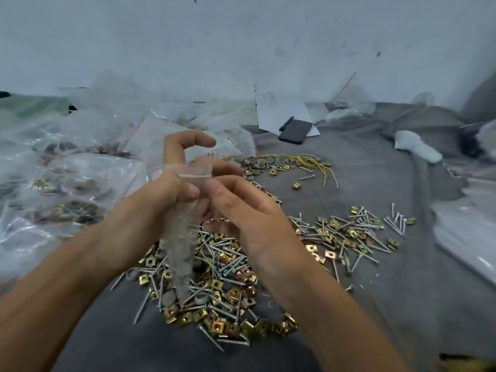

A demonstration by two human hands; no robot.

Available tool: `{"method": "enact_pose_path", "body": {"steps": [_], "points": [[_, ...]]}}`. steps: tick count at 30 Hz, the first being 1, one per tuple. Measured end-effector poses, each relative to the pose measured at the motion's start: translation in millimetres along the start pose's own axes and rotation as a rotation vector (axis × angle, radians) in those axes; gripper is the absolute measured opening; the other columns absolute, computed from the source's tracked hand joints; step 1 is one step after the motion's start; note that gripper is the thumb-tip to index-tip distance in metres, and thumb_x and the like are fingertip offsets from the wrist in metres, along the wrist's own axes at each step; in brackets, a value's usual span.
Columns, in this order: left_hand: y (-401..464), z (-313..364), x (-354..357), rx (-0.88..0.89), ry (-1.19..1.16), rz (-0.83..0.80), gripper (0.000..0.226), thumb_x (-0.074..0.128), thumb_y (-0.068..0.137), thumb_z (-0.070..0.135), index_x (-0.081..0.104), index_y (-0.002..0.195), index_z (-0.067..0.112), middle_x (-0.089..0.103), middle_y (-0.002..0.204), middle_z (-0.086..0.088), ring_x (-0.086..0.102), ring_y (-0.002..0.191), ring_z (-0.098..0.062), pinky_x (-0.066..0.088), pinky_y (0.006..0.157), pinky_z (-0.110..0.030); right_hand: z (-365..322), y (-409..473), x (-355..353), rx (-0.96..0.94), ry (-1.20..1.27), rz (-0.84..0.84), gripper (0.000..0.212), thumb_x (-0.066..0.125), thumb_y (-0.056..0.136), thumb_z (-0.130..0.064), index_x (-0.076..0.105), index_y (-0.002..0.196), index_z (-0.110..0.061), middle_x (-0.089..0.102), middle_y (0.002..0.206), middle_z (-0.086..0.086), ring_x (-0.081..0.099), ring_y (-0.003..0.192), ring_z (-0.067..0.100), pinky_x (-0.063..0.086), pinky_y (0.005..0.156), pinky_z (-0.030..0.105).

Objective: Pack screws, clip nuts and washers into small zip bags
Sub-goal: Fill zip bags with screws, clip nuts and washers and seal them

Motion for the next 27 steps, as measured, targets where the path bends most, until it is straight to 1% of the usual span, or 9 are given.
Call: {"method": "enact_pose_path", "body": {"steps": [2, 5, 8, 11, 14, 16, 20, 23, 27], "points": [[1, -3, 13, -0.050, 0.042, 0.000, 0.073, 0.037, 0.060, 0.001, 0.042, 0.131, 0.013, 0.067, 0.128, -0.035, 0.072, 0.105, -0.033, 0.062, 0.081, -0.034, 4, -1, -6, 0.004, 0.022, 0.020, 0.033, 0.068, 0.099, -0.036, 0.066, 0.125, -0.017, 0.073, 0.114, 0.002, 0.069, 0.109, 0.017, 0.055, 0.098, 0.038], [2, 5, 33, -0.077, 0.048, 0.042, 0.081, 0.031, 0.051, -0.001, 0.040, 0.130, 0.011, 0.058, 0.137, -0.042, 0.063, 0.098, -0.040, 0.050, 0.070, -0.039, 11, 0, -8, 0.008, 0.002, -0.025, 0.035, 0.071, 0.098, -0.036, 0.064, 0.129, -0.019, 0.072, 0.124, 0.003, 0.069, 0.117, 0.018, 0.056, 0.099, 0.034], [-4, 9, 44, -0.054, 0.110, -0.052, 0.061, 0.036, 0.049, 0.000, 0.047, 0.108, 0.007, 0.053, 0.142, -0.043, 0.055, 0.106, -0.036, 0.045, 0.070, -0.029, 17, 3, -6, 0.049, 0.183, -0.033, 0.044, 0.081, 0.089, -0.032, 0.065, 0.124, -0.012, 0.074, 0.119, 0.013, 0.074, 0.103, 0.022, 0.059, 0.087, 0.028], [2, -3, 28, -0.018, 0.254, -0.060, 0.075, 0.034, 0.047, -0.002, 0.039, 0.122, 0.006, 0.053, 0.128, -0.041, 0.052, 0.108, -0.037, 0.046, 0.069, -0.033, 15, 2, -7, 0.049, 0.277, -0.051, 0.048, 0.084, 0.084, -0.035, 0.068, 0.123, -0.013, 0.077, 0.113, 0.007, 0.075, 0.092, 0.018, 0.060, 0.076, 0.029], [16, -17, -6, -0.076, 0.458, 0.013, 0.070, 0.051, 0.055, 0.005, 0.044, 0.124, 0.015, 0.056, 0.119, -0.024, 0.057, 0.107, -0.041, 0.048, 0.089, -0.052, 9, 1, -17, -0.008, 0.166, 0.005, 0.031, 0.075, 0.091, -0.044, 0.074, 0.114, -0.024, 0.073, 0.090, -0.004, 0.065, 0.075, 0.012, 0.054, 0.070, 0.036], [16, -21, -19, -0.076, 0.574, -0.040, 0.047, 0.063, 0.078, 0.026, 0.053, 0.124, 0.035, 0.069, 0.120, -0.004, 0.067, 0.117, -0.033, 0.050, 0.107, -0.059, 2, 1, -23, -0.065, 0.109, 0.066, 0.016, 0.067, 0.094, -0.042, 0.075, 0.101, -0.030, 0.064, 0.074, -0.002, 0.057, 0.066, 0.017, 0.050, 0.062, 0.037], [8, -19, -15, -0.011, 0.625, -0.173, 0.029, 0.059, 0.102, 0.036, 0.074, 0.124, 0.025, 0.079, 0.114, 0.001, 0.072, 0.109, -0.021, 0.057, 0.097, -0.051, -16, -2, -33, -0.239, -0.086, 0.195, 0.014, 0.068, 0.096, -0.037, 0.071, 0.095, -0.023, 0.060, 0.080, 0.005, 0.051, 0.070, 0.022, 0.045, 0.065, 0.034], [7, -14, -11, 0.072, 0.629, -0.164, 0.021, 0.065, 0.098, 0.033, 0.084, 0.108, 0.029, 0.082, 0.104, 0.007, 0.076, 0.098, -0.008, 0.060, 0.085, -0.032, -30, -9, -39, -0.387, -0.283, 0.246, 0.013, 0.072, 0.091, -0.037, 0.073, 0.094, -0.025, 0.069, 0.078, -0.013, 0.060, 0.070, 0.000, 0.048, 0.063, 0.015], [5, 0, -19, 0.248, 0.511, -0.036, 0.024, 0.073, 0.090, 0.019, 0.081, 0.113, 0.014, 0.083, 0.098, 0.001, 0.077, 0.090, -0.010, 0.059, 0.079, -0.019, -42, -16, -48, -0.502, -0.356, 0.328, 0.011, 0.080, 0.089, -0.033, 0.076, 0.094, -0.024, 0.069, 0.078, -0.010, 0.059, 0.068, 0.002, 0.047, 0.061, 0.016]]}}
Point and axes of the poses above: each hand's wrist, its own y-axis towards the middle knuckle, its own x-axis out of the palm, z = x × y, the point moved 6 cm from there along y, towards the middle knuckle
